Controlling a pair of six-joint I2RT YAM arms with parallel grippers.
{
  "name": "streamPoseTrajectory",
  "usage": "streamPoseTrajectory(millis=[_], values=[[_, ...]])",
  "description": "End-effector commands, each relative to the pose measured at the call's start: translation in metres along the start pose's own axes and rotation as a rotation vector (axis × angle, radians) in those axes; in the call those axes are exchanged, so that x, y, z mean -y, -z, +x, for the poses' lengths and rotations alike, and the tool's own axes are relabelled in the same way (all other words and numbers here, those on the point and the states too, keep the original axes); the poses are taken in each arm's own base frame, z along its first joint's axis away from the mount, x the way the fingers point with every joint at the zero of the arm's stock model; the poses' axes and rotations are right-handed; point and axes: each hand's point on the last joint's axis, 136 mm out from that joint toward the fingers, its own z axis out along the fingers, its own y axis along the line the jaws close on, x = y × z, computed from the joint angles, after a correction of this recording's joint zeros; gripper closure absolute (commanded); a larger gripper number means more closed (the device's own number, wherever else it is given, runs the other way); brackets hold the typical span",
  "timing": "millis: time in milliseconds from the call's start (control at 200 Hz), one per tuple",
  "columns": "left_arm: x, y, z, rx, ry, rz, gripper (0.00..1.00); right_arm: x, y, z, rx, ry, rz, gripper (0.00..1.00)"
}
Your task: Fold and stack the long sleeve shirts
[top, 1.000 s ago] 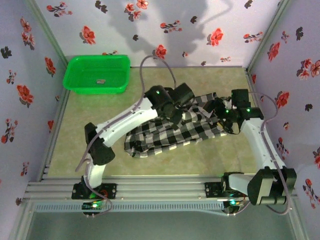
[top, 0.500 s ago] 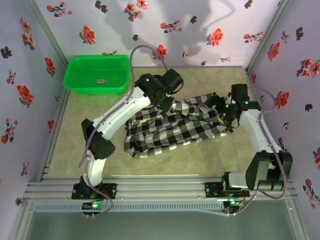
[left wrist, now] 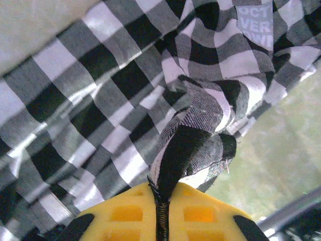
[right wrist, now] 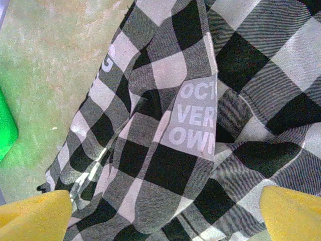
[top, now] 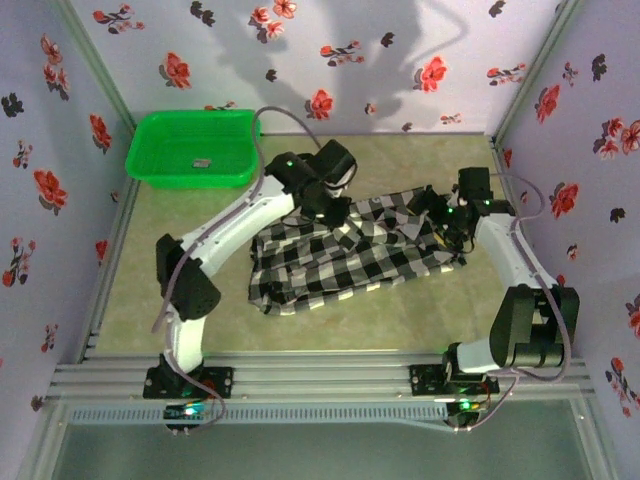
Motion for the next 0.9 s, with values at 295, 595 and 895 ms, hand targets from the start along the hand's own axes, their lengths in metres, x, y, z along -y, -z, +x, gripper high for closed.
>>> streamPoseTrajectory(millis=[295,595,895], values=[[0.011,0.019,0.004,0.13,0.45,0.382,0.91,0.037,-0.011,0.013,0.043,-0.029,0.066,0.09],[0.009,-0.01,-0.026,0.15,0.54,0.412,0.91,0.051,-0.021,0.019,0.033,-0.047,0.097,0.37],[-0.028,-0.039,-0.062,0.217,0.659,0.375,0.91,0.051,-0.028,0.023,0.005,-0.057,0.076,0.58]])
